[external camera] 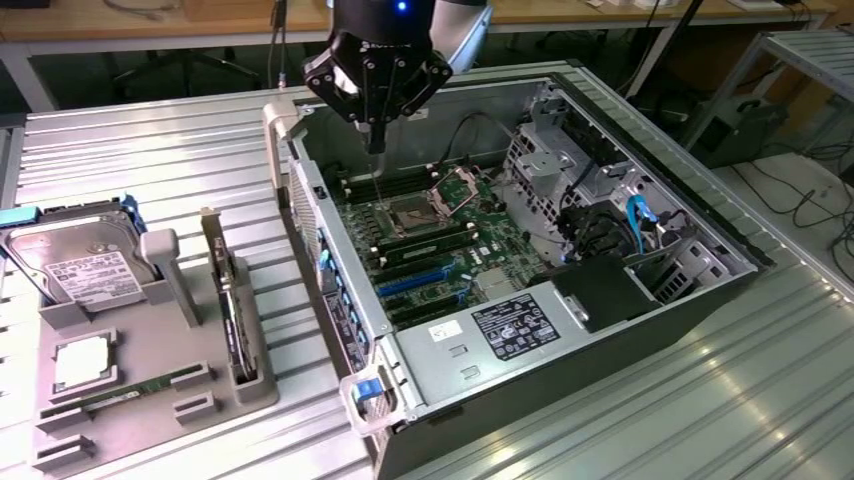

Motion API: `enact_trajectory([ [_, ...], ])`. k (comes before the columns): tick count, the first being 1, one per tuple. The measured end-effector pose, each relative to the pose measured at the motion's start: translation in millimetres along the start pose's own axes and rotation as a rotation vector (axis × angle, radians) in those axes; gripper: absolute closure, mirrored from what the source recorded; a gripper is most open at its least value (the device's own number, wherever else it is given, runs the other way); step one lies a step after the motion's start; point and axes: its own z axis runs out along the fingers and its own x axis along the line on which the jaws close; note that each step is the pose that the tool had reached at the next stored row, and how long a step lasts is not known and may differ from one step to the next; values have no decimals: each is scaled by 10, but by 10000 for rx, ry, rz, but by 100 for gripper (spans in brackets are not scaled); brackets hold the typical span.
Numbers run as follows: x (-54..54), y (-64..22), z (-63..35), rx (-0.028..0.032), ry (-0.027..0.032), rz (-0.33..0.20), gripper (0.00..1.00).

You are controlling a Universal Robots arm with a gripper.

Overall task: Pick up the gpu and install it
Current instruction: 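Reach for the gpu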

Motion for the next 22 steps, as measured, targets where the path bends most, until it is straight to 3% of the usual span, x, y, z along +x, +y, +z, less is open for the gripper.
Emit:
enact_trajectory([
  [22,54,-16,-2,0,0,-1,89],
])
